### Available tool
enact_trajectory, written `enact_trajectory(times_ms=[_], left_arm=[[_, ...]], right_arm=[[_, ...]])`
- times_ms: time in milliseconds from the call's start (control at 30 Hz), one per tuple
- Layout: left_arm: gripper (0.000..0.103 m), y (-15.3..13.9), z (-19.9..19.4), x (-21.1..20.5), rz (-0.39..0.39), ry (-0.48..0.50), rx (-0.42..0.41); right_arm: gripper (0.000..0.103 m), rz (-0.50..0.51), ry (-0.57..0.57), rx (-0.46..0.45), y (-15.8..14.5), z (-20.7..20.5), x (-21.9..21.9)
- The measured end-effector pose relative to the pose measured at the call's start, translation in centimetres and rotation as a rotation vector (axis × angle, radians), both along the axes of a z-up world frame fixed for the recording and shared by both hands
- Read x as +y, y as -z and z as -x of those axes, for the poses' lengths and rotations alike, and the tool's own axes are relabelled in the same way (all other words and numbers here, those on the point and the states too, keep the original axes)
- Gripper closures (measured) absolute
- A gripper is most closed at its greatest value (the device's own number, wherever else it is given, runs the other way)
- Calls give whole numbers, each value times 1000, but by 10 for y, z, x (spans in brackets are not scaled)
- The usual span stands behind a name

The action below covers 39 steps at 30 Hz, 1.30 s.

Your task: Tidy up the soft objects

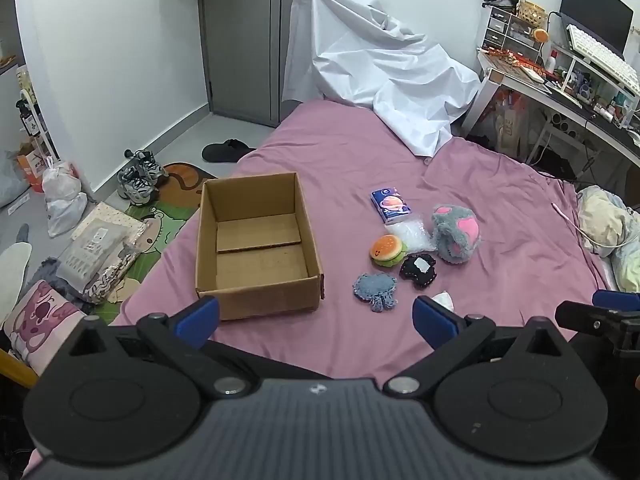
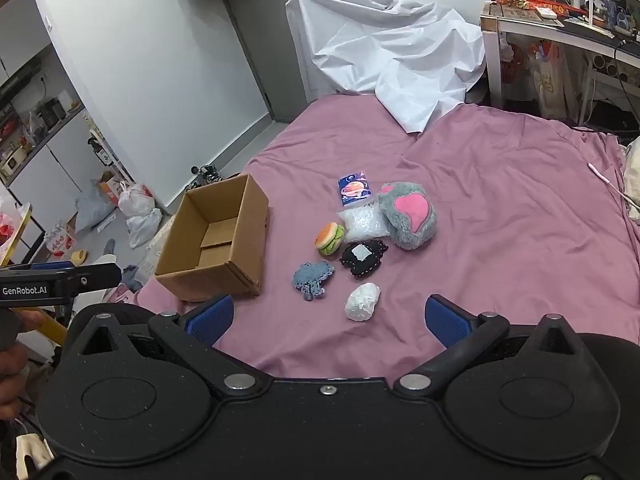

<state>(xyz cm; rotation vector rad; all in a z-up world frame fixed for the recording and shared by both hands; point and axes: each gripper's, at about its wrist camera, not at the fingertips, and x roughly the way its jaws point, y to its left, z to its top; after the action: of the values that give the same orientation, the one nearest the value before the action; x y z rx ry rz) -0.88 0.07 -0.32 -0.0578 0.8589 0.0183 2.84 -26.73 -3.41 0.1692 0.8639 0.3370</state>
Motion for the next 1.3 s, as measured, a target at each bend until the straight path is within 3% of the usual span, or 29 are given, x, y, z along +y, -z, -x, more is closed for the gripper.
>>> enact_trajectory(times_ms=[1300], left_arm=[[1,-3,-9,-7,4,5,1]], right_arm=[[0,18,-18,-16,-4,-3,5]])
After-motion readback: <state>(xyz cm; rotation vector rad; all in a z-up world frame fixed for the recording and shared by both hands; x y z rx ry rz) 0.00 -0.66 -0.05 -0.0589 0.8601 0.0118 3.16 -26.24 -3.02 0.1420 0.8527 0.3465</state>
